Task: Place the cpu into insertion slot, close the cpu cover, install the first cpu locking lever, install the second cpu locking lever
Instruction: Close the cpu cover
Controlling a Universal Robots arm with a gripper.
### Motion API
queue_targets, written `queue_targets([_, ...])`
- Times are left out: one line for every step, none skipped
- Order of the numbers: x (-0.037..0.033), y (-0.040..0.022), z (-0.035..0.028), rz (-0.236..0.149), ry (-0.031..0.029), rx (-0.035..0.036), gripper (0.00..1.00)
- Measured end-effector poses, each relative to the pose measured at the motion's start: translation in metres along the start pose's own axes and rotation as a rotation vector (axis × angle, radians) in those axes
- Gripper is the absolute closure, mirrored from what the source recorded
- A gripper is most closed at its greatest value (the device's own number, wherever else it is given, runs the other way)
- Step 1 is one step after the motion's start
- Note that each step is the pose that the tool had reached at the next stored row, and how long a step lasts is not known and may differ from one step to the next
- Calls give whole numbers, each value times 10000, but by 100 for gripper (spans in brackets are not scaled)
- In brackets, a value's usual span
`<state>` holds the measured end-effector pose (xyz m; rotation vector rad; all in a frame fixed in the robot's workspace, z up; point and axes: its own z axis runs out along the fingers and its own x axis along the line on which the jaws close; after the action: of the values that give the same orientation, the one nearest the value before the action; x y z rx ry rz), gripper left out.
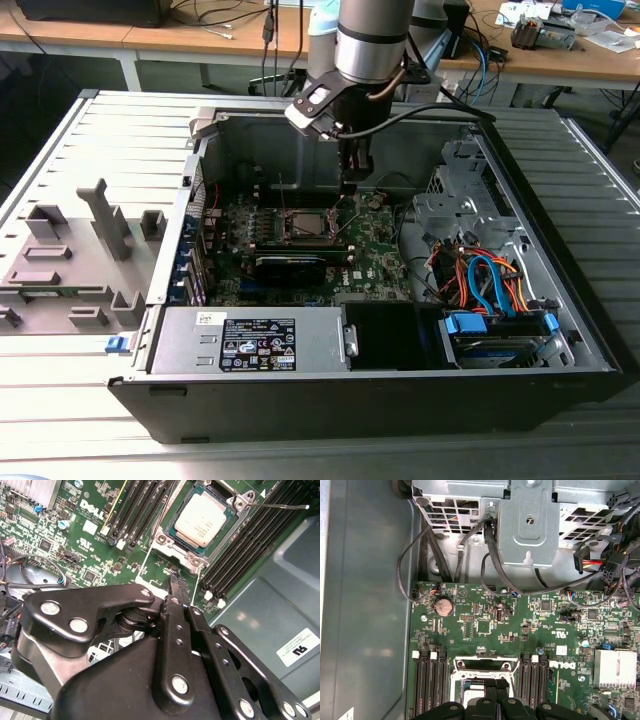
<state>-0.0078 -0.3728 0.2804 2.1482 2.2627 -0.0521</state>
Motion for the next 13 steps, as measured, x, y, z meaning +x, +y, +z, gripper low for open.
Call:
queue_targets([-1, 10, 0, 0, 0, 0, 89])
queue_targets([-1, 20, 0, 0, 0, 0, 89])
queue_targets([-1, 20, 0, 0, 0, 0, 89])
queue_targets([-1, 21, 0, -1, 0, 0, 89])
queue_targets([-1, 22, 0, -1, 0, 0, 89])
queue_targets([-1, 23, 0, -1, 0, 0, 89])
queue_targets([-1, 23, 0, -1, 1, -1, 89])
queue_targets([-1, 25, 0, -1, 0, 0, 89])
queue_targets([-1, 27, 0, -2, 0, 0, 89])
queue_targets([-1, 30, 0, -2, 0, 0, 89])
queue_targets([-2, 32, 1, -1, 0, -1, 89])
queue_targets([-2, 41, 1, -1, 0, -1, 89])
queue_targets([-3, 50, 0, 0, 0, 0, 89])
